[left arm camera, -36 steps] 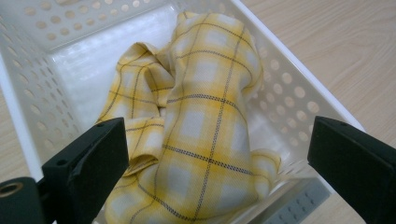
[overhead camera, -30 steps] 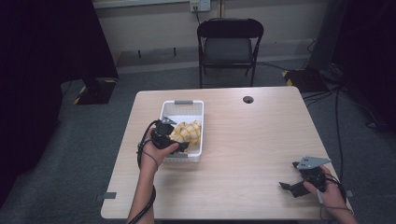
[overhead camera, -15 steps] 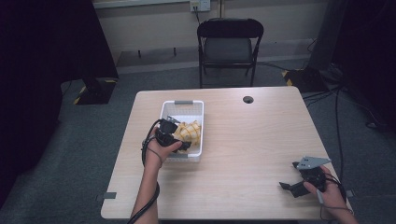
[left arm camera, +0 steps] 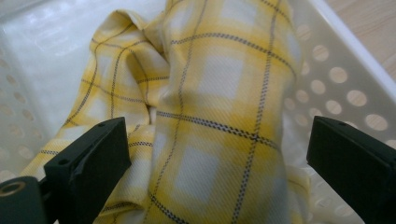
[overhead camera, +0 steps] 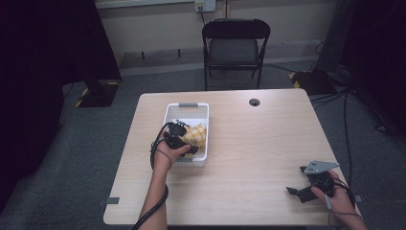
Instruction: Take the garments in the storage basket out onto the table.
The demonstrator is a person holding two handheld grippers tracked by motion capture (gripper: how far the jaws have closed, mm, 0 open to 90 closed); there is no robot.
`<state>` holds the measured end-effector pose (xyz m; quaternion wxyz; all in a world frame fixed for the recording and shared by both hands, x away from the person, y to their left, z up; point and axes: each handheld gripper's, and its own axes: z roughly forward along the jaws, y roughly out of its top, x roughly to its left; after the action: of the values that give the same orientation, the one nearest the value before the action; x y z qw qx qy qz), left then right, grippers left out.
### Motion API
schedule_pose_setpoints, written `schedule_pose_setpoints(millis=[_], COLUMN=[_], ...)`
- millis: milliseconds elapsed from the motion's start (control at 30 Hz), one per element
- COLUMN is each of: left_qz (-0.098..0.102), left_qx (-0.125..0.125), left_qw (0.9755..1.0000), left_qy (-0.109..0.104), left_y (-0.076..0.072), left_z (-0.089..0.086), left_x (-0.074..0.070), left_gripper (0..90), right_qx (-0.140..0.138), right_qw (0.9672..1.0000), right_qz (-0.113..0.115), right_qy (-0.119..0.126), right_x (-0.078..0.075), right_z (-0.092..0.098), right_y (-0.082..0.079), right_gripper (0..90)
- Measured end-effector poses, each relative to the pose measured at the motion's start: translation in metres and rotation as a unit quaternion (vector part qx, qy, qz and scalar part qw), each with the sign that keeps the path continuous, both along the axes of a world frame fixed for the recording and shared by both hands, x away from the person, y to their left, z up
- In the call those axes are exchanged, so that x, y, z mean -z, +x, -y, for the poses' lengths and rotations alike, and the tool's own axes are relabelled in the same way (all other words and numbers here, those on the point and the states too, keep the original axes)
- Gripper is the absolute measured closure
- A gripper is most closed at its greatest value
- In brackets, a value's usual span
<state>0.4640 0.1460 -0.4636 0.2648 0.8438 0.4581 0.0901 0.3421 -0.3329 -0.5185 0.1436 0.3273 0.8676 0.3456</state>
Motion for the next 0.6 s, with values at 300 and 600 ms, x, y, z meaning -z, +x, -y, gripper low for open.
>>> schedule_pose_setpoints(millis=[300,600], left_qz=[-0.025,-0.032], left_qx=[-0.013,-0.024], left_qw=[0.9995,0.9987], left_qy=[0.014,0.033], left_y=[0.009,0.012], left_z=[0.001,0.004], left_x=[0.006,0.008], left_gripper=[11.3,20.7], right_qx=[0.0,0.0], right_qw=[1.0,1.0], right_qz=[0.0,0.0], right_qy=[0.0,0.0], right_x=[0.0,0.0], right_z=[0.0,0.0], right_y=[0.0,0.0], right_gripper=[0.0,0.0])
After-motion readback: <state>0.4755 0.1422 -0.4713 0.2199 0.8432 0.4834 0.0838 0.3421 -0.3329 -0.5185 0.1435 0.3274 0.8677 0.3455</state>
